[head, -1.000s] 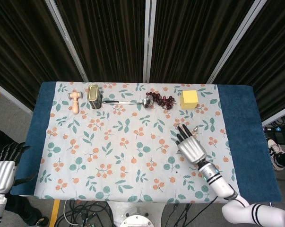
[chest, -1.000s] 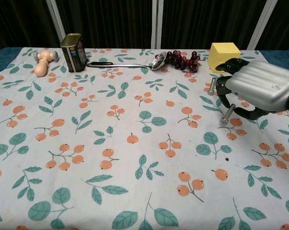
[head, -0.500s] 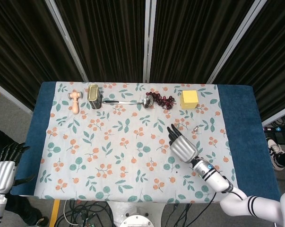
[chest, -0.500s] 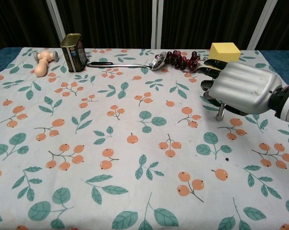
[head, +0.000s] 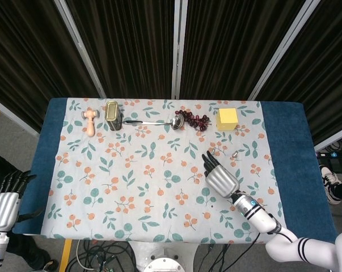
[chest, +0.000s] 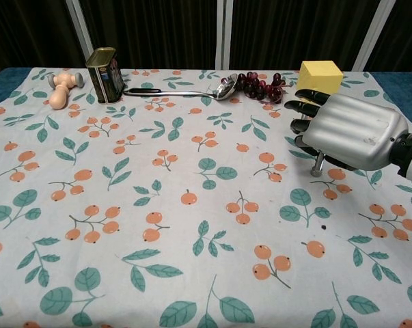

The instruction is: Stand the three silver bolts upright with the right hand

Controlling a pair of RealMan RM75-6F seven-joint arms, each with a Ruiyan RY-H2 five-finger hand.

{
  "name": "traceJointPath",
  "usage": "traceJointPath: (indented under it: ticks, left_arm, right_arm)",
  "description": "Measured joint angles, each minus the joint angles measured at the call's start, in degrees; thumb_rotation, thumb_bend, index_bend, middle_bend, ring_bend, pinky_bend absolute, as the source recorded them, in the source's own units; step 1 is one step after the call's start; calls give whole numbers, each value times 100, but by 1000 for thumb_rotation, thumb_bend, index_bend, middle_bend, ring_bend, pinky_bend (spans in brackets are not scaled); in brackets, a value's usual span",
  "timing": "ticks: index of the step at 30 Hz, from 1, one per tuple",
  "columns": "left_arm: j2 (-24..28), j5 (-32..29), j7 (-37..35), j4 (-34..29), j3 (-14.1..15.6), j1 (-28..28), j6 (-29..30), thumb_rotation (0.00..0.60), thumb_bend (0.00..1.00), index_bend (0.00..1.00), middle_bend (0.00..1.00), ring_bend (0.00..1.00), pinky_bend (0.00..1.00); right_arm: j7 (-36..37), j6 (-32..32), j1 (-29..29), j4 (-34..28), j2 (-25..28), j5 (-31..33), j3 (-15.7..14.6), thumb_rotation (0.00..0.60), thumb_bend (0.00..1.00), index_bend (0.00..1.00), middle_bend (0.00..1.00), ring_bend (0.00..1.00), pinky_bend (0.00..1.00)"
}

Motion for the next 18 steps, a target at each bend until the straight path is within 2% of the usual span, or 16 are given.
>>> traceJointPath:
  ticks: [5,12,18]
  left_arm:
    - [1,-5,6,-5,-1,0,-3,600,0,175,114,7,0]
    - [-5,-14,9,2,-9,-11,-21,600,0,175,114,6,0]
    - [-7,-7,19,6,-11,-19,-24,600,0,175,114,6,0]
  right_arm:
    - [1,14,-11,2,-17,-12,9,600,414,431,267,0,0]
    - [-10,7,-36,-27,2,0,4,600,326,427,267,0,0]
    - [-73,49,-83,-74,33,14,7,600,320,423,266,0,0]
